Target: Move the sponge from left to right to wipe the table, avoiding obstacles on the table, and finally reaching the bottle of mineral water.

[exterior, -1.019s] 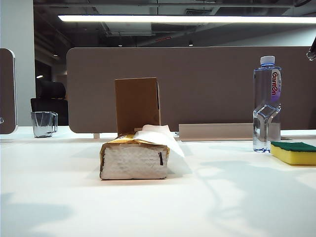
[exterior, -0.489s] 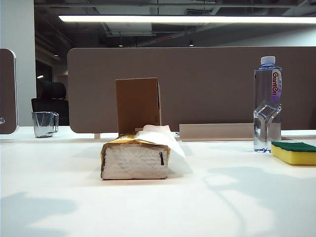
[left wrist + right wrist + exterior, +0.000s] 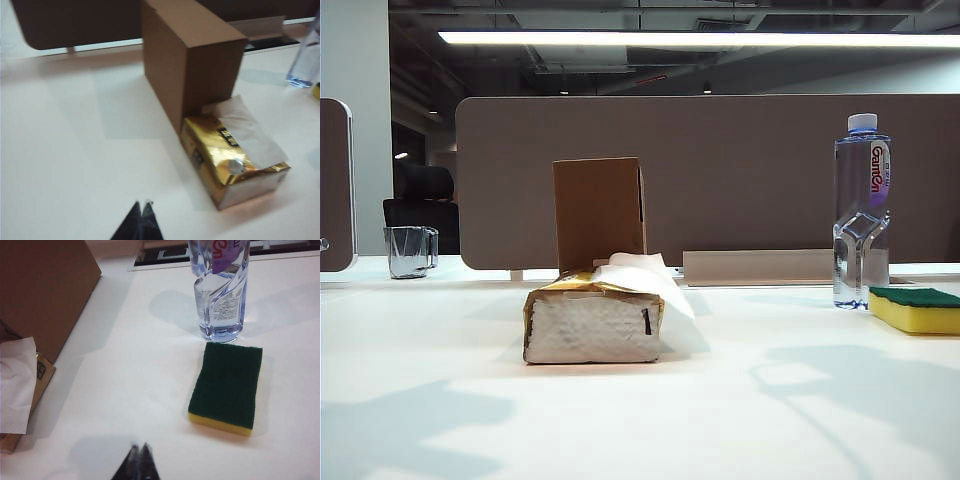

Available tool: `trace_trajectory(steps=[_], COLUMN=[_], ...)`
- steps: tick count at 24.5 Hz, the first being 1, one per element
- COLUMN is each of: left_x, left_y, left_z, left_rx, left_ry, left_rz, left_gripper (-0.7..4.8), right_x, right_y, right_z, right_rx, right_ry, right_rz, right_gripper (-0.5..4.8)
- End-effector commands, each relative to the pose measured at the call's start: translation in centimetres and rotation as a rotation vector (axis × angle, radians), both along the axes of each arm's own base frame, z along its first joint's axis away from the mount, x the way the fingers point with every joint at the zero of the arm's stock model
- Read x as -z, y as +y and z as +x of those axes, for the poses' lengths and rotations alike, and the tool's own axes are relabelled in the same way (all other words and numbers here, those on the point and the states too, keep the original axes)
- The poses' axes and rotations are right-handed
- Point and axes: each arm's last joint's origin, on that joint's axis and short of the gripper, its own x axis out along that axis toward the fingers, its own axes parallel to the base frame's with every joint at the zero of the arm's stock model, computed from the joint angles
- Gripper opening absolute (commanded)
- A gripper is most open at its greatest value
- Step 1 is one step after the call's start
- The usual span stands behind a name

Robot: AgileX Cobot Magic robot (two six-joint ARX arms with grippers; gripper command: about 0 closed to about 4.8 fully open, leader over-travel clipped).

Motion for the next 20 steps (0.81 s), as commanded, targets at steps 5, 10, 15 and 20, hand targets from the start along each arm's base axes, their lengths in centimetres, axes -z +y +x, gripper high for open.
trace_trajectory(steps=[5,10,15,20], left_x=[2.4,3.2,3.3,3.0], left_y=[-0.8,-0.9,0.1,2.2], left_z=[0.9,1.4,2.4,3.0], left_rx=[0.091,0.085,0.016,-0.044], left_ry=[-0.076,-0.132,-0.136,-0.147], left_rz=[-0.025,-0.03,-0.065,-0.145], left_gripper=[-0.06,-0.06,-0.06,-0.06], right_x=[1.6,2.0,1.8,1.9], right_y=[0.2,0.2,0.2,0.2], right_z=[-0.3,-0.6,-0.9,-1.0], right_rx=[-0.017,-0.017,-0.017,-0.017], right_ry=[-0.058,-0.059,-0.069,-0.071], right_rz=[0.005,0.005,0.004,0.004], right_gripper=[-0.07,-0.06,-0.07,-0.07])
